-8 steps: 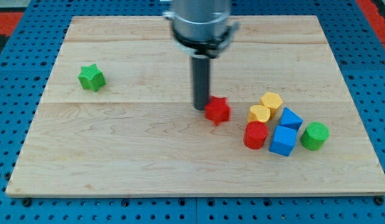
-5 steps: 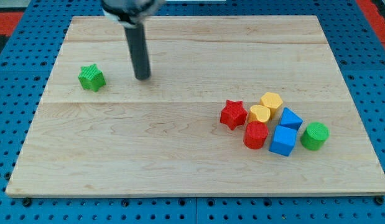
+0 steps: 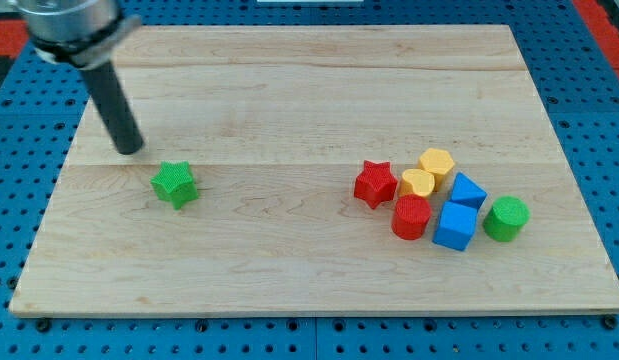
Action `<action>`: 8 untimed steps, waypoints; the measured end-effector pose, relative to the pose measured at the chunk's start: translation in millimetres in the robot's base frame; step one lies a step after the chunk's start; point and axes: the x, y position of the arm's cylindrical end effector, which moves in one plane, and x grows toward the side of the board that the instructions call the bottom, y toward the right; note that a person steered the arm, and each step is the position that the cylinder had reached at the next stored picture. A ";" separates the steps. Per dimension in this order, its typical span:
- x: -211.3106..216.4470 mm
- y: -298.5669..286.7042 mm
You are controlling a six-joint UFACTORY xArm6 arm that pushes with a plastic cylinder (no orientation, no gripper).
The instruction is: Push green star closer to red star
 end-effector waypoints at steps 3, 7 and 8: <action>82.7 156.9; 67.1 228.3; 76.9 233.0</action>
